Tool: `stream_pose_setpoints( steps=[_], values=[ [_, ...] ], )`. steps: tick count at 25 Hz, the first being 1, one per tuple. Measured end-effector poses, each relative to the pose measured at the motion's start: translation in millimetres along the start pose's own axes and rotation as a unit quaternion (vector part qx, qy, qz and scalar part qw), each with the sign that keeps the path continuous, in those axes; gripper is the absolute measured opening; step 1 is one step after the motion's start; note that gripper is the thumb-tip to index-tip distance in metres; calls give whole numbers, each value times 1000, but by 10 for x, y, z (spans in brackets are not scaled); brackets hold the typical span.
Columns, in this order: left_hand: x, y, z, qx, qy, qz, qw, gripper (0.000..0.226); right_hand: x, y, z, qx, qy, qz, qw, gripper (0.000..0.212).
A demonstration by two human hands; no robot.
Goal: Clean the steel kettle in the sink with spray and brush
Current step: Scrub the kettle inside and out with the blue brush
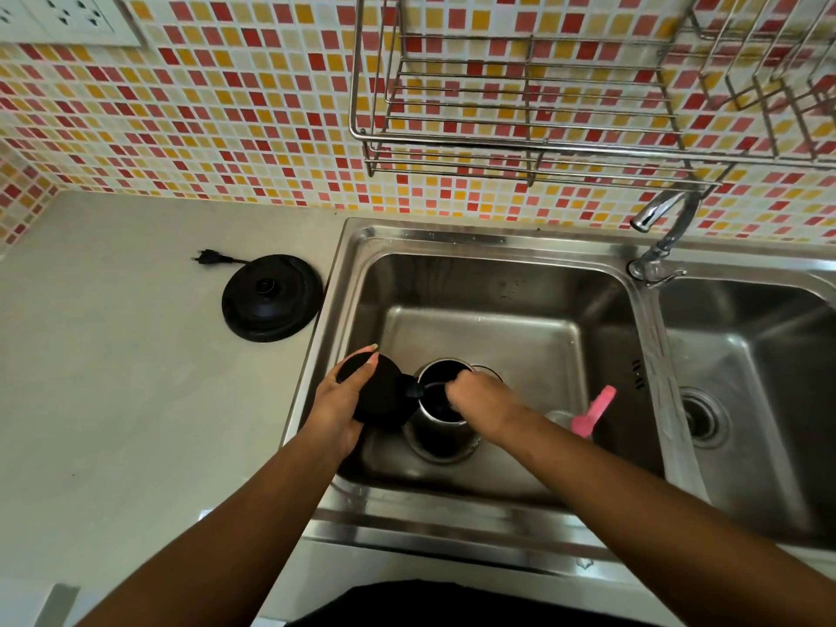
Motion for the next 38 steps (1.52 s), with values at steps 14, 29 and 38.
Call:
stream_pose_setpoints(
  steps=[14, 29, 38],
  values=[
    [9, 11, 17, -3, -12, 9, 1000, 35, 20, -32, -177, 8, -13, 22, 1000, 24],
    [30, -23, -6, -7, 27, 19, 999, 38, 81, 350, -523, 271, -79, 73, 957, 21],
    [8, -24, 2, -15, 37, 47, 998, 28, -96, 231, -852, 110, -49, -86, 989, 12]
  ],
)
Point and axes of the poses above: each hand's wrist, its own x-axis towards the middle knuckle, its own z-axis out of the palm, y = z × x, the point moved 6 cm from there along x, towards the middle knuckle, and after that the axes turned 7 degrees about -y, right-handed, at the moved point
